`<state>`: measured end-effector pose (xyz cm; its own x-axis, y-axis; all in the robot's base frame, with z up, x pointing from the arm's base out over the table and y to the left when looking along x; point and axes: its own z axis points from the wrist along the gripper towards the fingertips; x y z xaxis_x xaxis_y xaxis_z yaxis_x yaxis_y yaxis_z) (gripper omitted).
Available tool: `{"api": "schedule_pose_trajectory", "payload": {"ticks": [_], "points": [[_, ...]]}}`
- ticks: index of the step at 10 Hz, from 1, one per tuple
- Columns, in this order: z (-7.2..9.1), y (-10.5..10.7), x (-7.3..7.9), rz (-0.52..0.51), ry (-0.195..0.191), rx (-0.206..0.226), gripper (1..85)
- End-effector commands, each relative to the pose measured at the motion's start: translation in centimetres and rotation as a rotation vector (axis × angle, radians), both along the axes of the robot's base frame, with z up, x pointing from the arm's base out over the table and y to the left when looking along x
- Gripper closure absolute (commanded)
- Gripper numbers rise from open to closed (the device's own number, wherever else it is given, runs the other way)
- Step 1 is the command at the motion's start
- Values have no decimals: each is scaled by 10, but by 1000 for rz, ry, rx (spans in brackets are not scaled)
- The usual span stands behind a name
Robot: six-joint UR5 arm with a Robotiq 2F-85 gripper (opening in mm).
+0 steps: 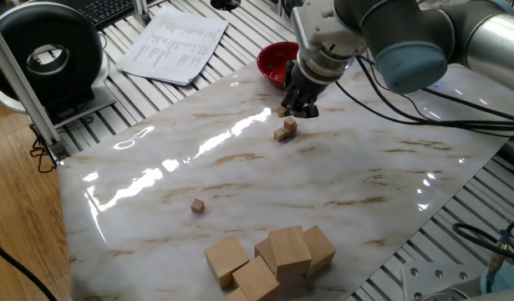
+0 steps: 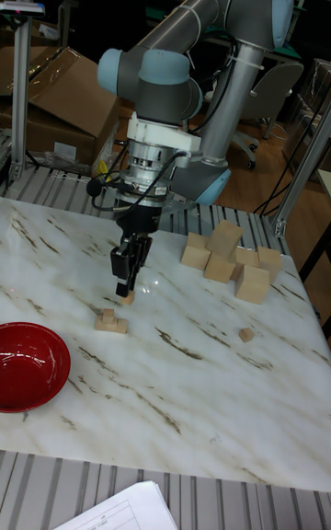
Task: Stack the blocks into a pyramid shape
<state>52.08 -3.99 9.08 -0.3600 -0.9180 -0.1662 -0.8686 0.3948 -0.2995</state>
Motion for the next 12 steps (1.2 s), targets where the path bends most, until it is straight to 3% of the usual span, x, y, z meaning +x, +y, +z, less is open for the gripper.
{"api": "schedule_pose_trajectory", "payload": {"ticks": [1,2,4,7,9,12], "points": [[7,-7,1,17,16,7,847],[11,-12,4,31,31,4,847],[11,-12,8,46,52,42,847],[7,-10,19,144,74,0,847],[14,-11,28,234,99,-78,847],[17,-5,35,359,119,-142,847]]}}
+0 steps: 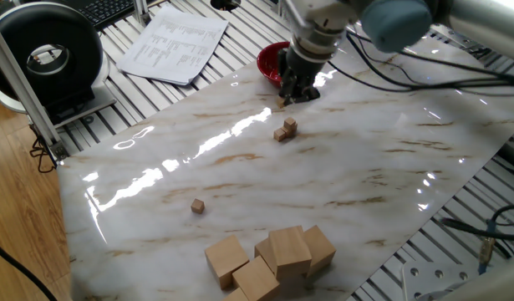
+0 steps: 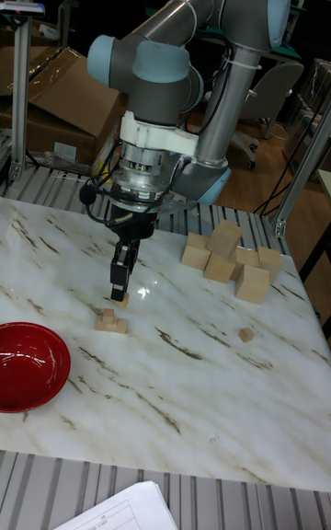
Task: Stack the blocks into a pyramid shape
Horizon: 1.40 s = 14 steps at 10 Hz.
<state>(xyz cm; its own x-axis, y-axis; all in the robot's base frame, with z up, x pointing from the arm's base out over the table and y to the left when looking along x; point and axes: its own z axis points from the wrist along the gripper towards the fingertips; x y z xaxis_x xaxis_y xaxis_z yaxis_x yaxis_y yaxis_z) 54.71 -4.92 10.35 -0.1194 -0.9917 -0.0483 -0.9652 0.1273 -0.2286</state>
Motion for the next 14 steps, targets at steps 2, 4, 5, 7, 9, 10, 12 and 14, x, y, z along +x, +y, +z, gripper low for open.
{"api": "schedule_pose_trajectory", "payload": {"ticks": [2,4,5,7,9,10,12,14], "points": [[0,6,11,197,7,-69,847],[-1,8,8,234,15,-66,847],[-3,8,5,232,30,-65,847],[-6,10,1,236,48,-62,847],[-11,17,-1,221,52,-50,847],[-13,18,-1,214,51,-46,847],[-19,21,-4,205,54,-31,847],[-24,21,-1,208,43,-35,847]]}}
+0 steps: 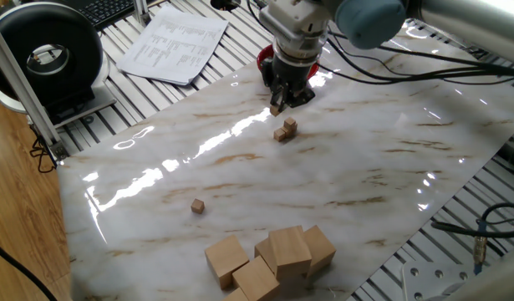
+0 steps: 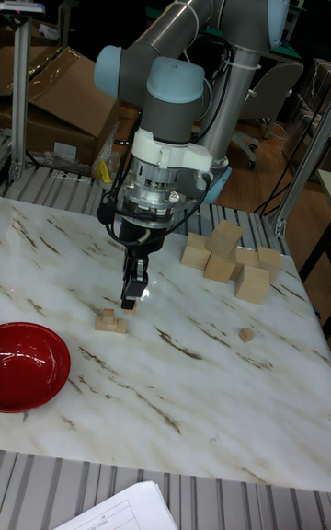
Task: Stack the blocks into a pyramid shape
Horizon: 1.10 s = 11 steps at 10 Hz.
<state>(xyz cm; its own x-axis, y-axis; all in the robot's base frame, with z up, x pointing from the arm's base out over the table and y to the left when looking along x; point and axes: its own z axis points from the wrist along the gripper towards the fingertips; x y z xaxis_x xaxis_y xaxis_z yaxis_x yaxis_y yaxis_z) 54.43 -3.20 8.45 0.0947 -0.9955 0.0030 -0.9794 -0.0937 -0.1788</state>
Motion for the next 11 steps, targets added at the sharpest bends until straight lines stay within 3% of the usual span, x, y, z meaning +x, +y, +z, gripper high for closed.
{"api": "schedule_pose_trajectory", "payload": {"ticks": [1,3,11], "points": [[-7,2,2,-9,-13,18,847],[-15,0,4,-8,-25,35,847],[-19,-13,3,40,-31,14,847]]}}
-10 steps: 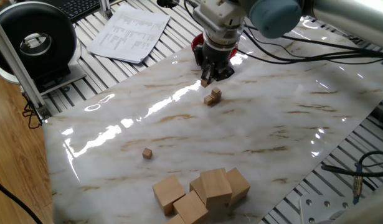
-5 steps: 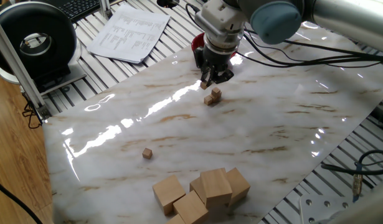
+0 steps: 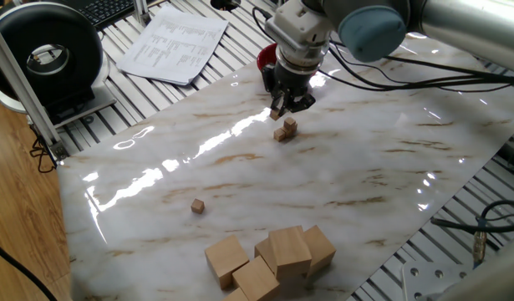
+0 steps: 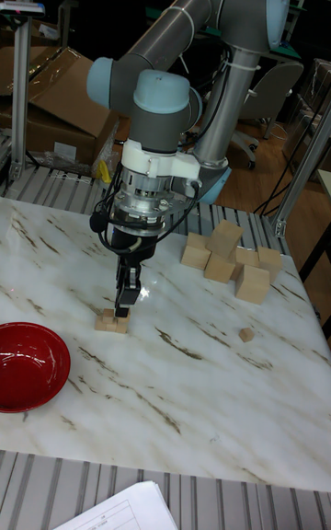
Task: Stack the blocks into a pyramid shape
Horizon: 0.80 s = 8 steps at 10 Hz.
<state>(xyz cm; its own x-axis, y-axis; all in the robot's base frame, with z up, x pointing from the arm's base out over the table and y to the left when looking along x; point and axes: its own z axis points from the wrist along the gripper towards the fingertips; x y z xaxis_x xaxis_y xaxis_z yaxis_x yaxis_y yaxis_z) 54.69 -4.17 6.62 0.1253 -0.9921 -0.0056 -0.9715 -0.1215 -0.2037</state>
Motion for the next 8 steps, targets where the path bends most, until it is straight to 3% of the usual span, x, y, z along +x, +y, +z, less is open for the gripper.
{"api": "schedule_pose_trajectory", "payload": {"ticks": [1,8], "points": [[-3,-3,0,11,-8,9,847],[-7,-4,0,23,-14,8,847]]}}
